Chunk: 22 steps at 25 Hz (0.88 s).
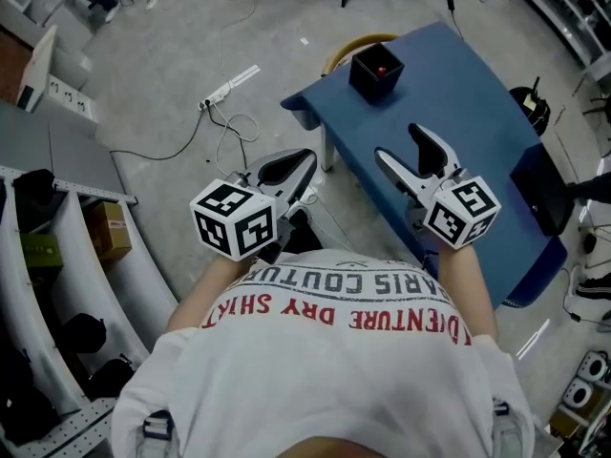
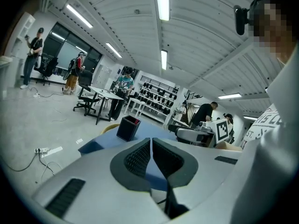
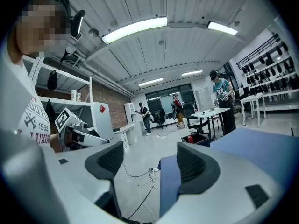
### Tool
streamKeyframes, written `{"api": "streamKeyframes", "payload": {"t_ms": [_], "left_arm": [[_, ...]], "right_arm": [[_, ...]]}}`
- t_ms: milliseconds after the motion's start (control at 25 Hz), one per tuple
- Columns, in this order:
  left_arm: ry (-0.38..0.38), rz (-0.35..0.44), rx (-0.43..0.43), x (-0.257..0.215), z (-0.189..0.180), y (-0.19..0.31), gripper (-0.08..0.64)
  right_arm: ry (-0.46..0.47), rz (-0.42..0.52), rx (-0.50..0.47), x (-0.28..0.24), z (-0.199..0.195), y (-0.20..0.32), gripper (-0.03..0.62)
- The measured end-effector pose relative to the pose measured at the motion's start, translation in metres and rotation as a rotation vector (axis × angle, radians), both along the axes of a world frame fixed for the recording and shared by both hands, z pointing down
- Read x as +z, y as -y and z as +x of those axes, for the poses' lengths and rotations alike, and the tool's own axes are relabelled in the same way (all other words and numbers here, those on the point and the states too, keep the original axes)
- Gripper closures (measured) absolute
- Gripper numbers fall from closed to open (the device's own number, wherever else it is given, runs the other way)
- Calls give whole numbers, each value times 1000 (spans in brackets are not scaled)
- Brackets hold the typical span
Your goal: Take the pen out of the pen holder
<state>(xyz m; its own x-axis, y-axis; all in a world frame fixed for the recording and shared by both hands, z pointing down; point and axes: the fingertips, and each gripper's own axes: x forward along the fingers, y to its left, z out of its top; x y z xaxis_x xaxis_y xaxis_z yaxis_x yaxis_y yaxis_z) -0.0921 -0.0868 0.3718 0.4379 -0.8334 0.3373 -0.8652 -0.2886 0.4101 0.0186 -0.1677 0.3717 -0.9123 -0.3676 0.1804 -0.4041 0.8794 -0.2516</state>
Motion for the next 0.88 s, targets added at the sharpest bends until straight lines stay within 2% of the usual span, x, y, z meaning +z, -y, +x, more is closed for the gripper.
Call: {"api": "streamKeyframes", "payload": {"t_ms": [400, 640, 880], "left_arm": [[-10, -43, 81, 12, -26, 57, 522], [-10, -76, 151, 20, -39, 102, 522], [-7, -85, 229, 20, -54, 138, 522]], "right_arm": [[-15, -42, 62, 15, -31, 55, 252], [-98, 11, 139, 27, -43, 96, 293], [-145, -6, 202, 43, -54, 124, 311]]}}
